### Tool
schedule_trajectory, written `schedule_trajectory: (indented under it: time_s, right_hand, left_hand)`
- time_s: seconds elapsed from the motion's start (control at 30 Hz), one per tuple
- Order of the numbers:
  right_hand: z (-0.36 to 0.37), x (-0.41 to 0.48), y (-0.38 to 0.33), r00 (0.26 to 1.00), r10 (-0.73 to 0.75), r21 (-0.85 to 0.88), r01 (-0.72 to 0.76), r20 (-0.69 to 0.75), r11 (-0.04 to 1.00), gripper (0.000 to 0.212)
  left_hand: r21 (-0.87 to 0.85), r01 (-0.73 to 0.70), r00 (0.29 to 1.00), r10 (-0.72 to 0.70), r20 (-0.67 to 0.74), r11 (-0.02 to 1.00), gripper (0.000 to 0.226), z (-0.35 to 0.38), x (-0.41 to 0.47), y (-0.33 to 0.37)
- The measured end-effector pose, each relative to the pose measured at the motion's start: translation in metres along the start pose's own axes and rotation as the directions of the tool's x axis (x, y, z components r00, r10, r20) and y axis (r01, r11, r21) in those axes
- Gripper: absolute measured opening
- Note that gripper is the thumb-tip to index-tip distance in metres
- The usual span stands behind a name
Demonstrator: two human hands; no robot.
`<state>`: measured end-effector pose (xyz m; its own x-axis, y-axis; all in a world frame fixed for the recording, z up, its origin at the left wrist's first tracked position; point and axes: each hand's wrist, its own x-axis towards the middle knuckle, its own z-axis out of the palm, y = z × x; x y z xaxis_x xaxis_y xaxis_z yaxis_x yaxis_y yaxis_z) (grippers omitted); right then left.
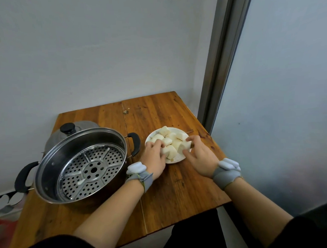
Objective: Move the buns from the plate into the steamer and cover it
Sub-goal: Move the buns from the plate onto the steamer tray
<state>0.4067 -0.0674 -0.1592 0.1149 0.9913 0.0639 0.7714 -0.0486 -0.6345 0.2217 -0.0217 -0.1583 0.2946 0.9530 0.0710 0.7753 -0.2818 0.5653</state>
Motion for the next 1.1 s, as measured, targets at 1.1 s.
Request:
schedule_trajectory:
  time_s: [1.1]
  right_hand:
    - [0.079, 0.052, -0.214, 0.918, -0.374, -0.117, 0.390, 0.135, 0.913, 0.047]
  left_hand:
    - [0.124, 0.126, 0.967, -0.094, -0.235, 0.984, 0.042, -0.184, -0.040, -0.155]
